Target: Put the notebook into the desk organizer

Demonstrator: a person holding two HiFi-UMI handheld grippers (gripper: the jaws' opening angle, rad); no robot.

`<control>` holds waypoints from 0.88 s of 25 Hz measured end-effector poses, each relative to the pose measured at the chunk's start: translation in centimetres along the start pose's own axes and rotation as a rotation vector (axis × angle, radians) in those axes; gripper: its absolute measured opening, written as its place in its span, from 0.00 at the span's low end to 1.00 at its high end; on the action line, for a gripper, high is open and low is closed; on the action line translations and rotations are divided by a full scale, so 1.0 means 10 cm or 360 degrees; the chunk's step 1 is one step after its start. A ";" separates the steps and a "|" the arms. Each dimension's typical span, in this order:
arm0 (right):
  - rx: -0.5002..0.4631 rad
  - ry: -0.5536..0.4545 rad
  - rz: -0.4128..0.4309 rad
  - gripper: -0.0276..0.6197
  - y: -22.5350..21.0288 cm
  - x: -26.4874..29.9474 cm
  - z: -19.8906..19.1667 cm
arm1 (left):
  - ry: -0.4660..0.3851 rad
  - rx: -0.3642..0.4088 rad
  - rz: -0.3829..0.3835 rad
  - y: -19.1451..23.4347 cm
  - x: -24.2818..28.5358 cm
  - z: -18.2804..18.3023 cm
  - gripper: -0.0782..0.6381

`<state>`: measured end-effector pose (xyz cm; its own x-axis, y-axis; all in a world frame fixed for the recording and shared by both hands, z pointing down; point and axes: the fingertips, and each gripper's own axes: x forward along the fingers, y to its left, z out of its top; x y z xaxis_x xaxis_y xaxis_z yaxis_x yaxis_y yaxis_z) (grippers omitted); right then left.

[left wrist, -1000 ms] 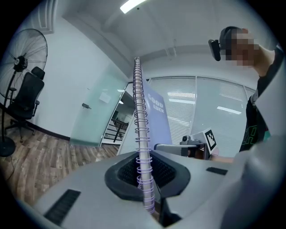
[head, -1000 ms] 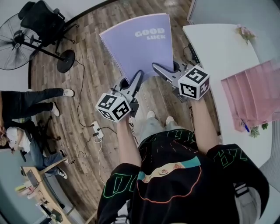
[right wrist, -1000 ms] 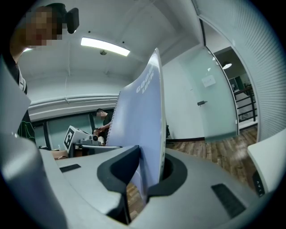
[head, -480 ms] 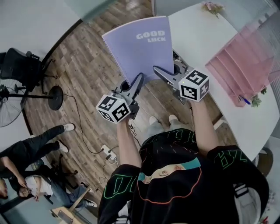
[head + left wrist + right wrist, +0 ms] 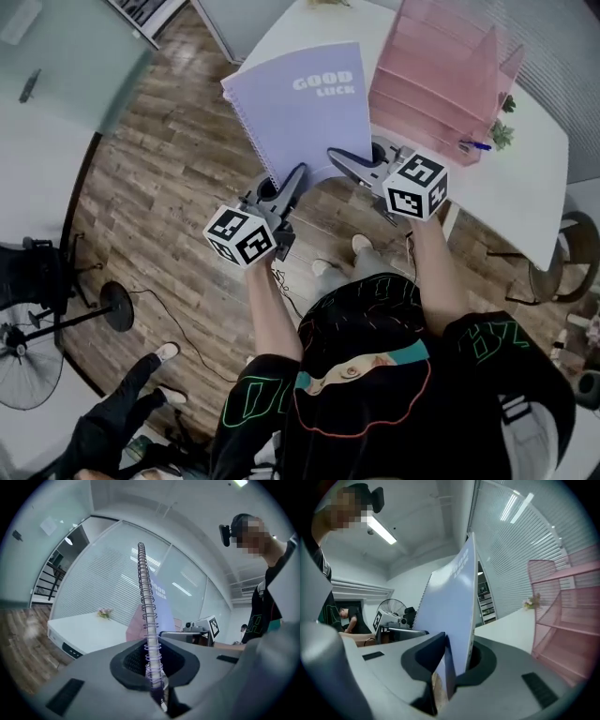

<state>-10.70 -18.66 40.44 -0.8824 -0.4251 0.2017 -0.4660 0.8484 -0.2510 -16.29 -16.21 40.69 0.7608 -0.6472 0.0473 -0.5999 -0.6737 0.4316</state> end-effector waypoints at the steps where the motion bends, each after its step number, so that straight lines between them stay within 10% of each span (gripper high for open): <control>1: 0.0013 -0.0002 -0.0035 0.13 -0.02 -0.07 -0.01 | 0.0021 -0.0006 -0.0049 -0.04 0.05 -0.02 0.15; 22: 0.0481 0.0022 -0.0332 0.16 -0.45 -1.54 -1.18 | 0.0606 -0.0370 -0.0796 -0.90 0.99 -1.31 0.18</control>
<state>5.77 -12.23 49.63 -0.7664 -0.5730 0.2903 -0.6356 0.6114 -0.4713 -0.11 -11.93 49.06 0.9932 -0.0772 0.0872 -0.1157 -0.7379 0.6649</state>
